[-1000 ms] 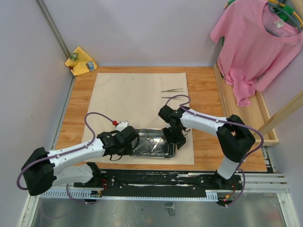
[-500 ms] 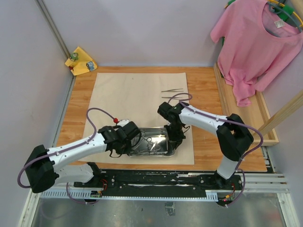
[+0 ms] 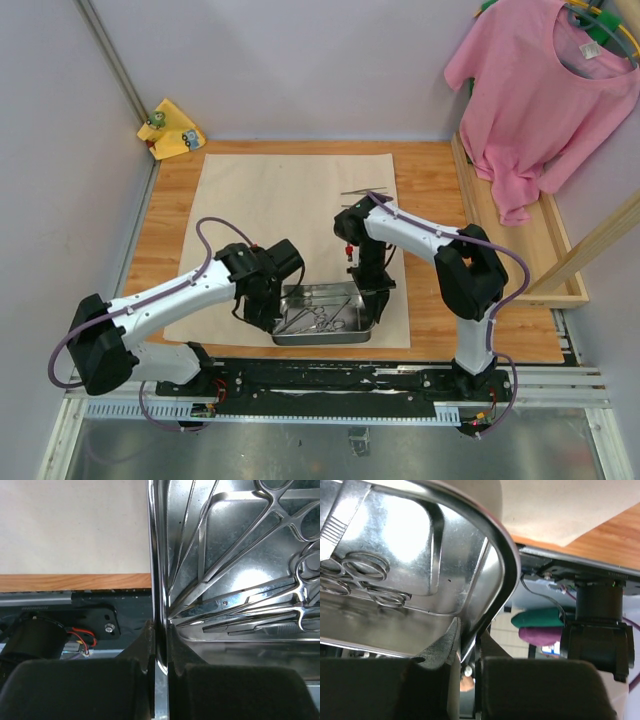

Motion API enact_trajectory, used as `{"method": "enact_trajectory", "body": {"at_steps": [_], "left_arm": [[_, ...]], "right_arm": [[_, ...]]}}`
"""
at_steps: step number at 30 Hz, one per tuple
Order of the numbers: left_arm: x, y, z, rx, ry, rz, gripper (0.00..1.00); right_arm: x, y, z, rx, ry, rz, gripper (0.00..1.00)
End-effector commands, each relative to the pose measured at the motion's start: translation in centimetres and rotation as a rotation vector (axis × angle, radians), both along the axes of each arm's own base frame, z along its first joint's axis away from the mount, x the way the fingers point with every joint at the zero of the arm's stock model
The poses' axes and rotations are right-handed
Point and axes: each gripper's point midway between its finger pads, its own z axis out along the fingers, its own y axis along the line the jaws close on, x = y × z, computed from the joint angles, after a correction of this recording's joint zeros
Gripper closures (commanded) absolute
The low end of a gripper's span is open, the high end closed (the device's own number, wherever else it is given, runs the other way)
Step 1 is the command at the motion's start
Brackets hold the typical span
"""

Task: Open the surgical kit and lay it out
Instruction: Adjust the medical item in the container.

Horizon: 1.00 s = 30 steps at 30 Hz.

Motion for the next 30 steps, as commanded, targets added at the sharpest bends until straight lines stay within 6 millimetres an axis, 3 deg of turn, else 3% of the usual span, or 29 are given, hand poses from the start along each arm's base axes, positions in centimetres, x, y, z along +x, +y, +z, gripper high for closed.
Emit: {"method": "enact_trajectory", "body": {"at_steps": [1, 6, 16, 24, 27, 30], "left_arm": [[1.6, -6.4, 1.5, -0.271, -0.056, -0.197, 0.97], [1.7, -6.5, 1.8, -0.301, -0.027, -0.210, 0.97], [1.6, -7.6, 4.3, -0.381, 0.006, -0.251, 0.97], [2.3, -6.9, 4.4, -0.372, -0.001, -0.235, 0.99], [3.3, -7.0, 4.9, -0.358, -0.041, -0.215, 0.99], [4.1, -6.6, 4.4, -0.323, -0.067, -0.190, 0.99]], "right_arm": [[-2.7, 1.6, 4.3, 0.206, 0.207, 0.143, 0.99], [-2.9, 1.3, 4.1, 0.202, 0.225, 0.151, 0.99], [-3.7, 2.0, 4.6, 0.270, 0.276, 0.125, 0.96], [-3.3, 2.6, 2.8, 0.302, 0.238, 0.127, 0.95], [-2.3, 2.6, 1.7, 0.287, 0.175, 0.142, 0.95], [-0.1, 2.9, 0.2, 0.269, 0.031, 0.175, 0.96]]}}
